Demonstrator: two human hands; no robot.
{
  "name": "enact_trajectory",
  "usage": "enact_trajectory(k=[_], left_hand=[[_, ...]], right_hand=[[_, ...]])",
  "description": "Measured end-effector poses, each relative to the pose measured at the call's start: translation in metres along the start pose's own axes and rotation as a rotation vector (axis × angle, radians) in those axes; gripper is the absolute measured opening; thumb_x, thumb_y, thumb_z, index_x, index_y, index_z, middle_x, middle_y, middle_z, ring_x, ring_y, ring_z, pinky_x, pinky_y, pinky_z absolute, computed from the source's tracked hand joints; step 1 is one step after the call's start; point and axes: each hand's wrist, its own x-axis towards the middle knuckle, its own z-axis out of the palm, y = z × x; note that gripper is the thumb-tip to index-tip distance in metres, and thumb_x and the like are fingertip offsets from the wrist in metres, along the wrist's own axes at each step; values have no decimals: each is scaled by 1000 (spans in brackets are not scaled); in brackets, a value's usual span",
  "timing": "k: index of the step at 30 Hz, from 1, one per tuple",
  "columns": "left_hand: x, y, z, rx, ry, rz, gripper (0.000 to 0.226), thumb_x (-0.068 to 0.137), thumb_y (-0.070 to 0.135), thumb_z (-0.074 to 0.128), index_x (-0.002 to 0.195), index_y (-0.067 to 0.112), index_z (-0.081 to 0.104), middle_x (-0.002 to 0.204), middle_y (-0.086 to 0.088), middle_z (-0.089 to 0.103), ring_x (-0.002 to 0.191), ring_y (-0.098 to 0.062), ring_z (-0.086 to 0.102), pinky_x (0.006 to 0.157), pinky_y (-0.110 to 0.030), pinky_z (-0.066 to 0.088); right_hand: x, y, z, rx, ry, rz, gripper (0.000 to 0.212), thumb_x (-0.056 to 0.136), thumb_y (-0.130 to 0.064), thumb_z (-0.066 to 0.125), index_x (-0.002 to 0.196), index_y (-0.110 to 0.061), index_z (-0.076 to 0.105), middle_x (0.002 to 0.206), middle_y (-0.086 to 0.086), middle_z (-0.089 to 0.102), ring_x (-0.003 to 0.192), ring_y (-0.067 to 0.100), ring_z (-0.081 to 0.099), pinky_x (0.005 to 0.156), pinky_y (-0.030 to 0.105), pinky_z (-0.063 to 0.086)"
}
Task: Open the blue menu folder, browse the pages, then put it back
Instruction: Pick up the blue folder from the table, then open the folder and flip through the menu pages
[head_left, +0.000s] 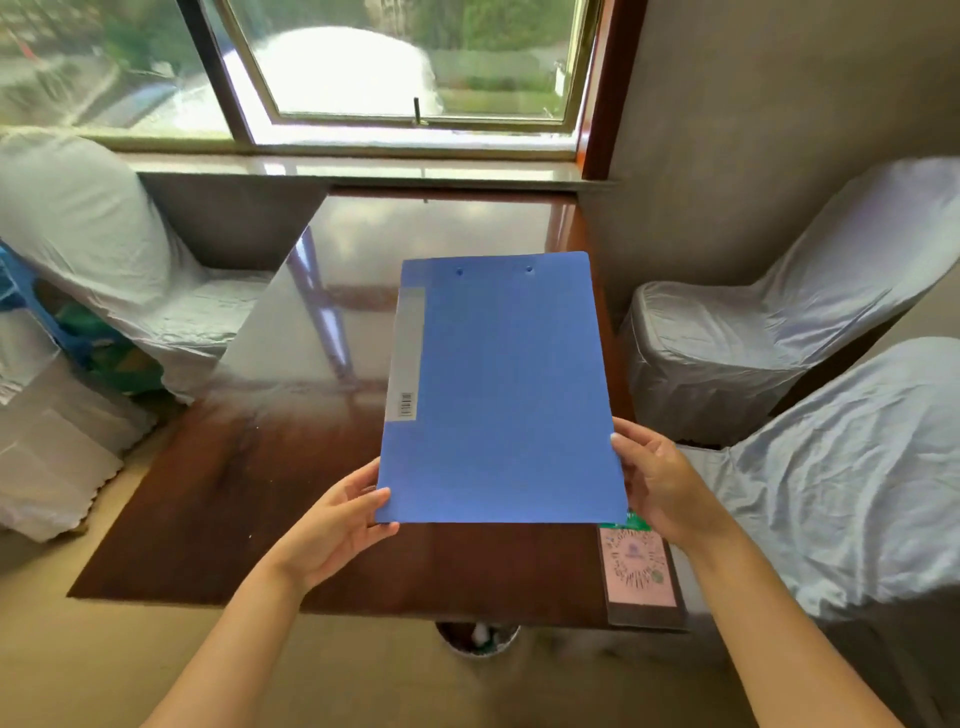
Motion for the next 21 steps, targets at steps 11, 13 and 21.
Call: enact_trajectory(k=[11, 13, 21], left_hand=[[11, 79, 67, 630, 90, 531, 95, 85, 1, 63, 141, 53, 6, 152, 17, 26, 104, -17, 63, 72, -24, 58], [11, 78, 71, 854, 127, 533, 116, 70, 5, 77, 137, 60, 0, 152, 22, 15, 98, -19, 61, 67, -23, 58], [21, 56, 84, 1092, 312, 805, 93, 84, 11, 65, 147, 26, -2, 144, -8, 24, 126, 3, 33, 95, 0, 30]], right_hand=[[13, -43, 13, -121, 294, -349, 31, 98, -11, 39, 114, -32, 55, 108, -9, 68, 97, 15, 67, 72, 30, 57], [11, -50, 16, -154, 325, -393, 36, 97, -10, 38, 108, -39, 55, 108, -8, 67, 95, 16, 67, 72, 31, 55], [4, -59, 22, -57, 273, -413, 38, 101, -34, 23, 125, -25, 51, 124, 1, 62, 114, 19, 59, 90, 36, 52]])
